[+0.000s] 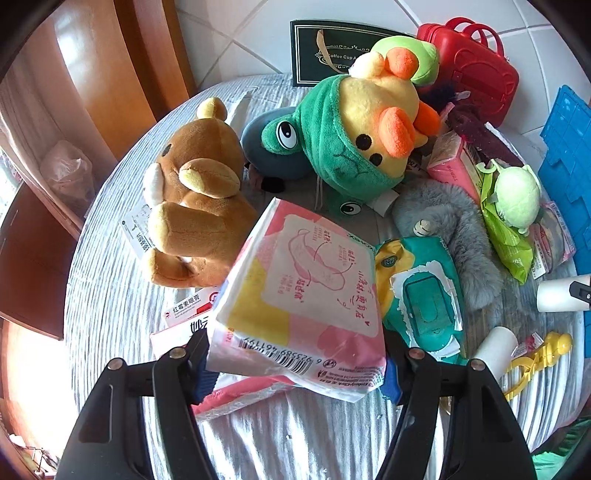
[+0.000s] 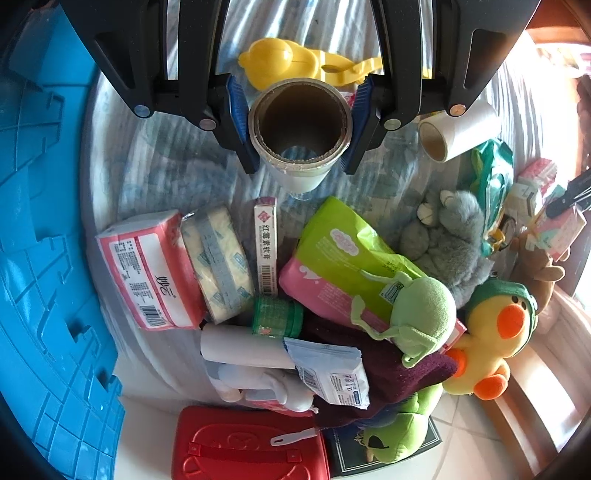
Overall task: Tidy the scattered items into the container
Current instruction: 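Grasp the pink-and-white pad pack with the left tool while the right tool grasps the white paper roll, then lift and carry the pad pack and paper roll over the blue crate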
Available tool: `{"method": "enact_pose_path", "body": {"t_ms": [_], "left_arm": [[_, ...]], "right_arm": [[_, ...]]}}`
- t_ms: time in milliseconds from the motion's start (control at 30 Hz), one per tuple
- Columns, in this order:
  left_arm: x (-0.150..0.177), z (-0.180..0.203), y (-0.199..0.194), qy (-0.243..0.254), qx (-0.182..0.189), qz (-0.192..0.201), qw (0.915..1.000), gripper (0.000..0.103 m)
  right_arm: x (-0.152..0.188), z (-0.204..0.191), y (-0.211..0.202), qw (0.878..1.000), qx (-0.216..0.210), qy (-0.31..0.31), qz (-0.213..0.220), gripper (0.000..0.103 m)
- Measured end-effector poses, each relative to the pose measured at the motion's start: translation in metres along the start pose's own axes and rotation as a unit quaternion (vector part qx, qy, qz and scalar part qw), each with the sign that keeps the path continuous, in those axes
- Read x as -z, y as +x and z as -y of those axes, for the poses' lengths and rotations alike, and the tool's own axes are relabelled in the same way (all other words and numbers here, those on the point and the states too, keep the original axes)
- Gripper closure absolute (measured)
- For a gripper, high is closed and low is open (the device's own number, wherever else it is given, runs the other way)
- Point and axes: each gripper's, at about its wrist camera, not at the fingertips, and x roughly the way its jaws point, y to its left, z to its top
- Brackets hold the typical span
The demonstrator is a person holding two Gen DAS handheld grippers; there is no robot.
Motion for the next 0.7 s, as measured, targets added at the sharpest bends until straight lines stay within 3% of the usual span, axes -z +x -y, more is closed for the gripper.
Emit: {"method": "enact_pose_path", "body": {"t_ms": [300,700], "left_arm": [[0.005,0.018,-0.016,-0.013,0.002,0.002,0.9999,0.036],[-0.013,0.057,-0.056,-0.044,0.010,0.037,0.9983,0.036]], "right_arm": [[0.000,0.007,-0.023,1.000,-0.019,-0.014,0.015,0.058],[-0.007,0.015,-0.092,0.997,-0.046,-0.051,0.047,0.058]]}}
